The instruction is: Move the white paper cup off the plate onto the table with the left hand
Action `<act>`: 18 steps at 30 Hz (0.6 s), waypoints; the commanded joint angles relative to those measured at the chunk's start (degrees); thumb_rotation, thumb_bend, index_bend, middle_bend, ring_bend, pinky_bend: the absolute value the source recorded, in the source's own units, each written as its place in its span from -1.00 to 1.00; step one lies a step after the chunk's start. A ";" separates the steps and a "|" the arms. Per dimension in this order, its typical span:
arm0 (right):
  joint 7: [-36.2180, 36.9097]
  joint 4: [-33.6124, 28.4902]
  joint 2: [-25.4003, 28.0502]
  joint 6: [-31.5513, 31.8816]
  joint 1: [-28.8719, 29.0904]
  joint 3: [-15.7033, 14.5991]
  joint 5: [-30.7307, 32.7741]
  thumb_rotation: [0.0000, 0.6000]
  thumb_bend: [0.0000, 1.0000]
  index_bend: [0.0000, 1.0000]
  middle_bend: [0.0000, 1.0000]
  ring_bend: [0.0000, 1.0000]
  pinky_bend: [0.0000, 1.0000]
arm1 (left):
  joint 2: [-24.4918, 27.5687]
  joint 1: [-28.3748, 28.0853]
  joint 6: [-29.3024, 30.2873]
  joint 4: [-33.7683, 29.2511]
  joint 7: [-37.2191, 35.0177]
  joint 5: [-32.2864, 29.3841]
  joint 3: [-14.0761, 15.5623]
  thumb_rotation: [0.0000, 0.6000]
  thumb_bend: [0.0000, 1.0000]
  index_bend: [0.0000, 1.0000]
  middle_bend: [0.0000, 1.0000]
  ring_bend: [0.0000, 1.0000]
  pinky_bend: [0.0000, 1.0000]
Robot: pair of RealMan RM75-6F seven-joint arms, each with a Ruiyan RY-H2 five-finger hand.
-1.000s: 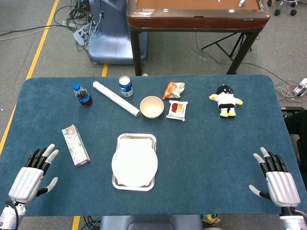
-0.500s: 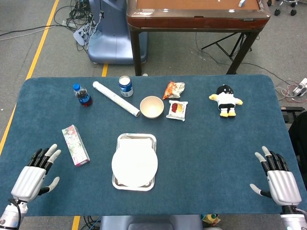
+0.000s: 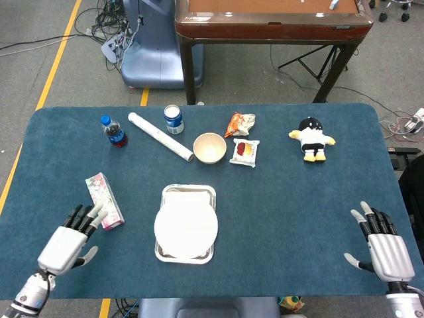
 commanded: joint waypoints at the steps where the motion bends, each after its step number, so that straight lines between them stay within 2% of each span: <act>1: -0.51 0.03 -0.36 -1.66 0.90 0.30 1.17 1.00 -0.57 -1.00 -1.00 -1.00 -1.00 | -0.41 -3.37 -2.95 -2.21 2.60 3.42 -0.16 1.00 -0.36 -1.00 -1.00 -1.00 -1.00; 6: -0.01 0.27 -0.37 -3.75 1.83 0.96 3.57 1.00 -0.57 -1.00 -1.00 -1.00 -1.00 | -0.46 -7.52 -7.67 -2.77 2.89 3.48 -1.54 1.00 -0.36 -1.00 -1.00 -1.00 -1.00; 18: 1.58 1.24 0.00 -7.51 3.78 2.24 7.98 1.00 -0.57 -1.00 -1.00 -1.00 -1.00 | -0.38 -14.81 -17.75 -7.34 4.92 -2.94 -4.80 1.00 -0.36 -1.00 -1.00 -1.00 -1.00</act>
